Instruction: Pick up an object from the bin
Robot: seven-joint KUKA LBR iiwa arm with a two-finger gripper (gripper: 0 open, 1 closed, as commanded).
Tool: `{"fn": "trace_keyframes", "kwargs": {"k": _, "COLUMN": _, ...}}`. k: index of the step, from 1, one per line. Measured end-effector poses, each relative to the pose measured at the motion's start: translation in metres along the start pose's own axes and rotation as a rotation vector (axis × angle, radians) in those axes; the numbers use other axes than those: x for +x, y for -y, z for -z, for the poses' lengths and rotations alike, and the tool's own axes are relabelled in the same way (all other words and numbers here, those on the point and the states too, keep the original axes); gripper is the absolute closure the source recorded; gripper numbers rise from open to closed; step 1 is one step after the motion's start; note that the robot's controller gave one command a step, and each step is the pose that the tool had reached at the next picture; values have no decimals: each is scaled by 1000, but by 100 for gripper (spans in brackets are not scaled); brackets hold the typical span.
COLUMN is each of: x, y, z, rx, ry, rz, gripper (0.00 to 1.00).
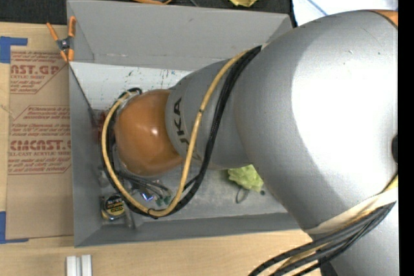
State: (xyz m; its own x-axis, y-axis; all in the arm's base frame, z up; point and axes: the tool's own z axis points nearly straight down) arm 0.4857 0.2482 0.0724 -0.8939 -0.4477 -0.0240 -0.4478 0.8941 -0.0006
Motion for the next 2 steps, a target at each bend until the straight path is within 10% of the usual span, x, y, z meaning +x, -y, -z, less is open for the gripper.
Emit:
{"fn": "trace_keyframes", "kwargs": {"k": 1, "x": 3, "y": 1, "z": 0, "rx": -4, "ry": -8, "rz": 26, "gripper": 100}}
{"fn": "trace_keyframes", "kwargs": {"k": 2, "x": 3, "y": 1, "z": 0, "rx": -4, "ry": -8, "rz": 26, "gripper": 100}}
